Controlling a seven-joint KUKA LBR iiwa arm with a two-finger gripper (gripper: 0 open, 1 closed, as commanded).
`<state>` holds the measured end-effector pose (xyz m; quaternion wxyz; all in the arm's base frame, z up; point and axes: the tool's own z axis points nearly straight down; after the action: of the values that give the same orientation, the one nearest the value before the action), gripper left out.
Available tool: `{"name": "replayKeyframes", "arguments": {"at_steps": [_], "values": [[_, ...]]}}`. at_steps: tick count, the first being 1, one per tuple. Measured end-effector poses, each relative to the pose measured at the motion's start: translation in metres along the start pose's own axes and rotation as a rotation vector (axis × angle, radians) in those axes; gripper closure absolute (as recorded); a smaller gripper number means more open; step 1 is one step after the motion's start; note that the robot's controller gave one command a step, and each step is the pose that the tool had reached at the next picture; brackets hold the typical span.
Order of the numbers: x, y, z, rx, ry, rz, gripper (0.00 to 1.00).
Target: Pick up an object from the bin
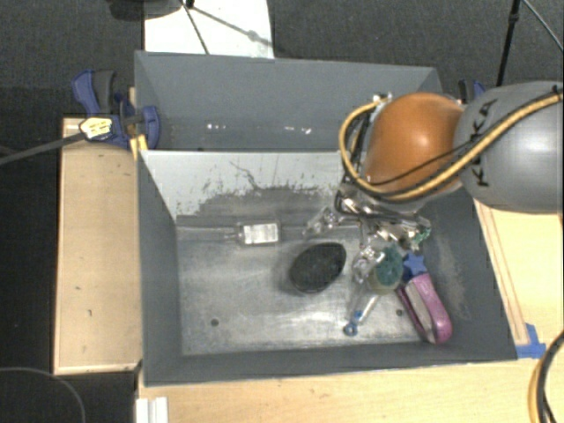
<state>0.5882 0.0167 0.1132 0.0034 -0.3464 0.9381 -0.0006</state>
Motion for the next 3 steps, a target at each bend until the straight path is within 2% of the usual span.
{"name": "replayKeyframes", "arguments": {"at_steps": [1,2,3], "values": [[-0.0071,0.0073,0.0423,-0.002,0.001,0.074,0.00],[-0.0084,0.0066,0.0405,-0.002,0.001,0.077,0.00],[-0.0098,0.0056,0.0386,0.000,-0.003,0.080,1.00]]}}
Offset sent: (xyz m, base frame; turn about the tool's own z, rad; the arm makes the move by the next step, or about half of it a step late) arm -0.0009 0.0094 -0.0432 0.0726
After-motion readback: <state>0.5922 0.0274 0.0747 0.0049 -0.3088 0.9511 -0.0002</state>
